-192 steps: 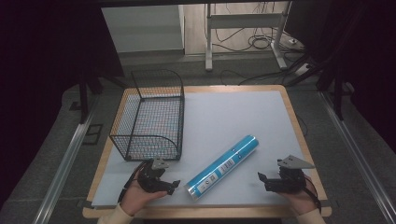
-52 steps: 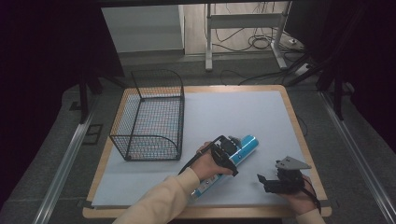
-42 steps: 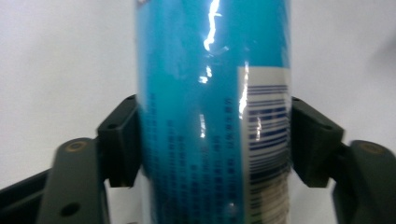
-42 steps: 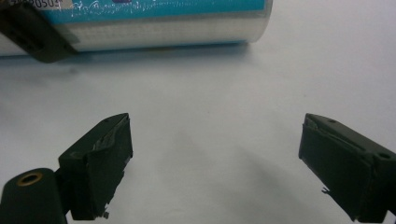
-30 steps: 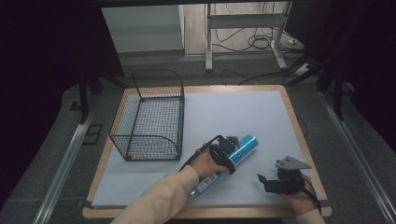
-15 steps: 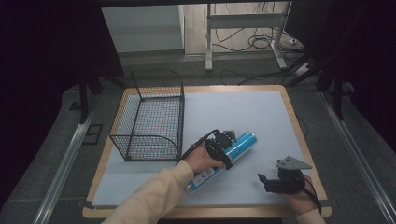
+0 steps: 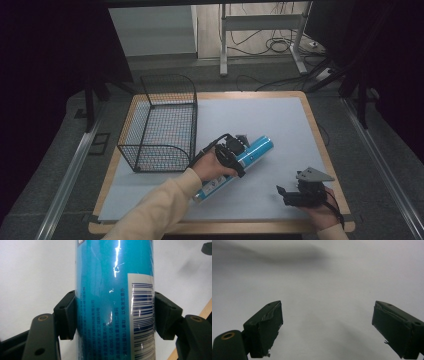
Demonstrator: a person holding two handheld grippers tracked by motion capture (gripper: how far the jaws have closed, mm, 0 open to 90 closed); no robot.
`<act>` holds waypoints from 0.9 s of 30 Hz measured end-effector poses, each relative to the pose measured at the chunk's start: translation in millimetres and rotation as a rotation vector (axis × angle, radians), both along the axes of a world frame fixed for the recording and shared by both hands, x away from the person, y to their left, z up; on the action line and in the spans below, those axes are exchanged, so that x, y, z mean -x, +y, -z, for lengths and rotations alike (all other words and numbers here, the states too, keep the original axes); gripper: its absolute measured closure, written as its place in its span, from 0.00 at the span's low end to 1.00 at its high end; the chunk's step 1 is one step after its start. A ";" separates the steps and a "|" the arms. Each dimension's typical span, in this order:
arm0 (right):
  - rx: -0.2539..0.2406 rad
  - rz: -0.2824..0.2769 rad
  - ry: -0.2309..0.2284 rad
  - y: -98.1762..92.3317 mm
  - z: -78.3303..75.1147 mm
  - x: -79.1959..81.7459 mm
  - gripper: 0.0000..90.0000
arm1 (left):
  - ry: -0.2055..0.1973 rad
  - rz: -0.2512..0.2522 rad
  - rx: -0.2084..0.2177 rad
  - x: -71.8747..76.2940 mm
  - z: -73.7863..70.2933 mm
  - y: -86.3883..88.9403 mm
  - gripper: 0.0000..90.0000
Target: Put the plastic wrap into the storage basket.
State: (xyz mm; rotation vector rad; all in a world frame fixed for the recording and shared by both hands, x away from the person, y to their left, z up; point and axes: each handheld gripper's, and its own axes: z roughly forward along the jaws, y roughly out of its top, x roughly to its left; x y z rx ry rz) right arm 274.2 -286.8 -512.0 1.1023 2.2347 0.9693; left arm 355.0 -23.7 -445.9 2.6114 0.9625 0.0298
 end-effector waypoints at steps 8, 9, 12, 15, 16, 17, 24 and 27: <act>0.001 0.001 -0.001 -0.3 0.1 -0.1 0.11 | -0.012 0.004 0.007 -0.2 -8.3 5.1 0.35; 0.001 0.002 0.000 -0.3 0.1 -0.1 0.11 | -0.010 0.009 0.006 -0.5 -9.0 5.7 0.35; 0.004 0.000 0.002 0.0 0.5 -0.2 0.11 | -0.010 0.011 0.005 -1.0 -10.3 7.3 0.36; 0.004 0.002 0.002 -0.1 0.3 -0.2 0.11 | -0.012 0.008 0.009 -1.2 -11.6 9.0 0.35; 0.004 0.002 0.000 -0.2 0.2 -0.2 0.11 | -0.013 0.007 0.010 -1.3 -12.1 9.6 0.35; 0.004 0.002 0.000 -0.2 0.2 -0.2 0.11 | -0.014 0.007 0.012 -1.3 -12.6 10.1 0.35; 0.006 0.002 0.001 -0.1 0.3 -0.2 0.11 | -0.021 0.015 0.017 -1.1 -16.0 12.6 0.35; 0.006 0.001 0.002 -0.2 0.3 -0.1 0.12 | -0.024 0.016 0.017 -0.9 -17.4 12.7 0.36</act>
